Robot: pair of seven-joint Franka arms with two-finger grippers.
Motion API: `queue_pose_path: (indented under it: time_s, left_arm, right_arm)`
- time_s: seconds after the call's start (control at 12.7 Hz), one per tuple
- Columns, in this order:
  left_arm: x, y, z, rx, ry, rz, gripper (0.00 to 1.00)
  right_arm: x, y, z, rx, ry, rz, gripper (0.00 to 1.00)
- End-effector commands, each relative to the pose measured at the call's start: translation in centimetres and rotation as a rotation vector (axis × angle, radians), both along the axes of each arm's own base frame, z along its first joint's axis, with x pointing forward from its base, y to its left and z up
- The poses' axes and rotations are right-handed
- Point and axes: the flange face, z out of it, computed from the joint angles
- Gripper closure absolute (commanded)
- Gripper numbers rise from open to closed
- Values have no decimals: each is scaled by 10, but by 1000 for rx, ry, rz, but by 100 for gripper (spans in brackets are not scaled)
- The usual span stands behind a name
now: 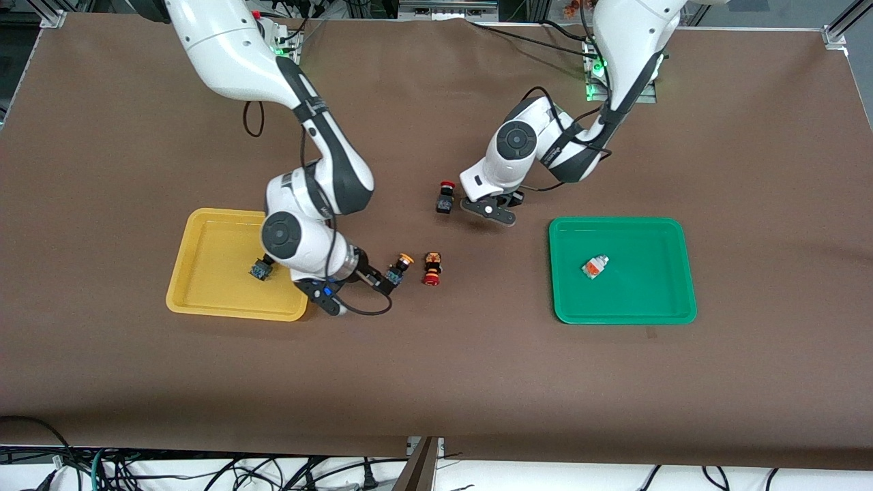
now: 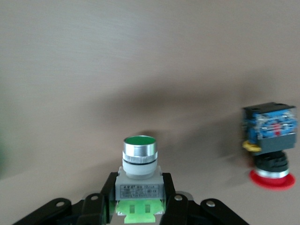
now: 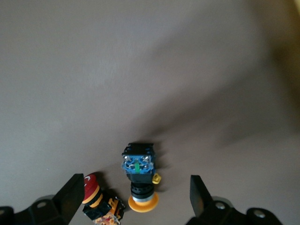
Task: Place green and yellow buttons in trays
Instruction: 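Grasp the green button with the left gripper while the right gripper reaches another, then place the green button in the green tray while the right gripper grasps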
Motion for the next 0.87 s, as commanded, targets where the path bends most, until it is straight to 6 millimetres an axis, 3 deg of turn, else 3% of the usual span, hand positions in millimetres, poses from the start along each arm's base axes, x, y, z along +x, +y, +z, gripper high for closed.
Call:
queue_pose_path:
  time_s: [0.0,0.16,0.32,0.39,0.47,0.55,0.71,0.79]
  left_arm:
    - [63,58,82,108,58,-37,100]
    - [105,126,104,159,88,-130,100]
    - [137,200,84,145,113,-240,100]
    - [152,230,65,88,99,-295,100]
    - [161,240,49,41,67,-362,100]
    - [166,248,32,22,52,-386,100]
    - [173,264,5,0,26,-369,96]
    - [175,272,1,-4,20,-355,91]
  right_arm:
    - [-6,16,-35,-11,11,-7,1]
    - [-22,29,-62,-35,40,22,1]
    - [-25,34,-72,-40,31,28,6]
    - [-21,31,-65,-30,25,16,43]
    - [-16,26,-60,-29,21,10,89]
    - [-12,22,-51,-35,6,11,100]
    - [-4,13,-40,-51,-9,7,100]
    - [2,3,-27,-68,-18,15,100]
